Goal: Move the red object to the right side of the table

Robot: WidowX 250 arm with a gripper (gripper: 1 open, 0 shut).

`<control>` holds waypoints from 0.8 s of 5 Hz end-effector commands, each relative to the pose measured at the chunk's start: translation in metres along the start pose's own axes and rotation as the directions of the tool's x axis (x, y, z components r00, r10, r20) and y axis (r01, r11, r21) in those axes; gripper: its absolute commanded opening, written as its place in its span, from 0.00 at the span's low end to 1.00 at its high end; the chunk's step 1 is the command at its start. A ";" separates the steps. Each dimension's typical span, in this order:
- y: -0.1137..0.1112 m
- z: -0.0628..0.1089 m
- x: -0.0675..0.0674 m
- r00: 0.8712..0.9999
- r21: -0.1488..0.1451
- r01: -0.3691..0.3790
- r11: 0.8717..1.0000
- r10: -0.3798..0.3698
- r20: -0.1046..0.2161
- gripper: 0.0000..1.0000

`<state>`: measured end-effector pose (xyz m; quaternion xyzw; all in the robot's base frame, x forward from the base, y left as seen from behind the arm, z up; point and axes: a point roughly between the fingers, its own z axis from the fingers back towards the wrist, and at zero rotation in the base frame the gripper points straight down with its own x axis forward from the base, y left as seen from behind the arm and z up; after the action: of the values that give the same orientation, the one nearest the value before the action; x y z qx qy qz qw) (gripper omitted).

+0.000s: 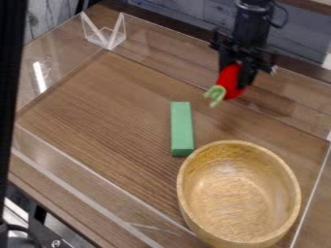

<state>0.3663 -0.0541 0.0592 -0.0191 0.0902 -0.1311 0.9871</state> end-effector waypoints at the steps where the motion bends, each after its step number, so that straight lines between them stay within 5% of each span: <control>1: -0.026 0.022 0.013 0.998 0.012 0.011 1.000 -0.012 0.063 0.00; 4: -0.034 0.031 0.012 0.999 -0.001 -0.032 1.000 0.032 0.037 0.00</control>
<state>0.3671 -0.0884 0.0682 -0.0175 0.1054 -0.1154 0.9876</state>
